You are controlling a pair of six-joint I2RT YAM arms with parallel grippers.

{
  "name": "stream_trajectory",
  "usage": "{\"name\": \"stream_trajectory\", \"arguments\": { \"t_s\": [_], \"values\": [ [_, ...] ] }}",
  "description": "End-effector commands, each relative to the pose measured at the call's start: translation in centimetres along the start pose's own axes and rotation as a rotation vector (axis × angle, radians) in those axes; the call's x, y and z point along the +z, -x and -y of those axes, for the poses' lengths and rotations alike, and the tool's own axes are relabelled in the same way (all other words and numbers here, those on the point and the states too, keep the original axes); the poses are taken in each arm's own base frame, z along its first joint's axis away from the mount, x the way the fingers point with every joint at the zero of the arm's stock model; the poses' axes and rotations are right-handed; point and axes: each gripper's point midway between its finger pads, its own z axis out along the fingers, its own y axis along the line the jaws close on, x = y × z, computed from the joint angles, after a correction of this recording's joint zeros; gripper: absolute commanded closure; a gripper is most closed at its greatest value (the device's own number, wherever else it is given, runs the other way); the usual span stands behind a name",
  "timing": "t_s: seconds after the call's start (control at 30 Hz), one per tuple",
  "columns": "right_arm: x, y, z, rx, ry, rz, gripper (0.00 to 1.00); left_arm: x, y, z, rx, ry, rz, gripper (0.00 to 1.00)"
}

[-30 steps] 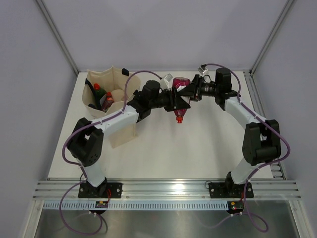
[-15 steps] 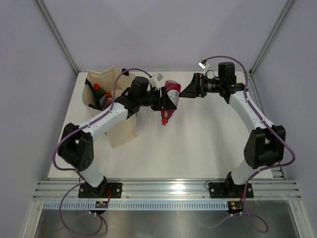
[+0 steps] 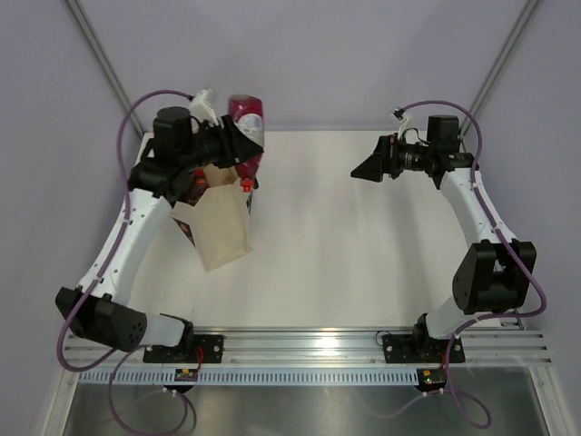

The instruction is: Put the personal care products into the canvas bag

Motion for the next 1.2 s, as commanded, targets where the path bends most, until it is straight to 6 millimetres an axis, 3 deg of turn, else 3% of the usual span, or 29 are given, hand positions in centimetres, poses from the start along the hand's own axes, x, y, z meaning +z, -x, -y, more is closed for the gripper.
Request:
{"name": "stream_trajectory", "arguments": {
  "t_s": [0.0,0.03,0.13,0.27,0.4,0.53,0.63,0.73,0.77,0.8,0.83,0.87,0.97,1.03,1.07,1.17],
  "values": [
    [-0.9,-0.3,-0.7,-0.045,-0.006,0.008,0.0,-5.9,7.5,-0.9,0.06,0.112,0.276,1.0],
    [-0.8,-0.8,-0.6,-0.035,-0.007,0.002,0.0,-6.8,8.0,-3.3,0.039,0.169,0.295,1.0],
    [-0.8,-1.4,-0.4,-0.024,-0.01,-0.004,0.01,-7.7,7.8,-7.4,0.04,0.275,0.271,1.0],
    [-1.0,-1.9,-0.4,-0.029,-0.019,-0.011,0.0,-6.3,6.4,-12.1,0.035,0.304,0.172,1.0],
    [-1.0,-2.3,0.0,-0.039,-0.034,-0.022,0.01,-5.7,5.0,-15.3,0.146,0.361,0.064,1.0],
    [-0.8,-3.4,0.4,-0.022,-0.036,-0.041,0.01,-6.1,4.4,-17.1,0.262,0.419,0.016,1.0],
    [-0.7,-4.0,0.8,-0.01,-0.038,-0.052,0.0,-6.4,3.6,-17.8,0.327,0.427,-0.019,0.96],
    [-0.7,-4.4,1.1,-0.025,-0.048,-0.063,0.0,-6.2,2.1,-18.1,0.331,0.406,-0.053,0.79],
    [-0.8,-4.5,1.3,-0.047,-0.057,-0.066,0.01,-6.1,1.8,-18.1,0.317,0.404,-0.057,0.64],
    [-0.9,-4.6,2.0,-0.062,-0.097,-0.07,0.01,-6.3,1.6,-18.3,0.303,0.42,-0.058,0.25],
    [-1.1,-4.6,2.1,-0.082,-0.125,-0.07,0.01,-6.5,1.5,-18.1,0.299,0.424,-0.047,0.06],
    [-1.4,-4.5,2.8,-0.106,-0.164,-0.071,0.0,-6.7,1.6,-18.1,0.293,0.432,-0.027,0.01],
    [-2.7,-3.8,4.6,-0.163,-0.32,-0.077,0.01,-7.4,3.1,-15.9,0.292,0.398,0.103,0.01],
    [-4.3,-2.6,5.8,-0.19,-0.462,-0.053,0.0,-7.7,2.9,-14.9,0.282,0.367,0.143,0.01],
    [-5.2,-2.0,7.0,-0.175,-0.565,-0.038,0.01,-8.5,3.9,-13.1,0.297,0.334,0.218,0.01],
    [-8.1,0.0,8.2,-0.157,-0.771,0.025,0.0,-10.2,4.1,-10.4,0.317,0.276,0.345,0.01]
  ]
}}
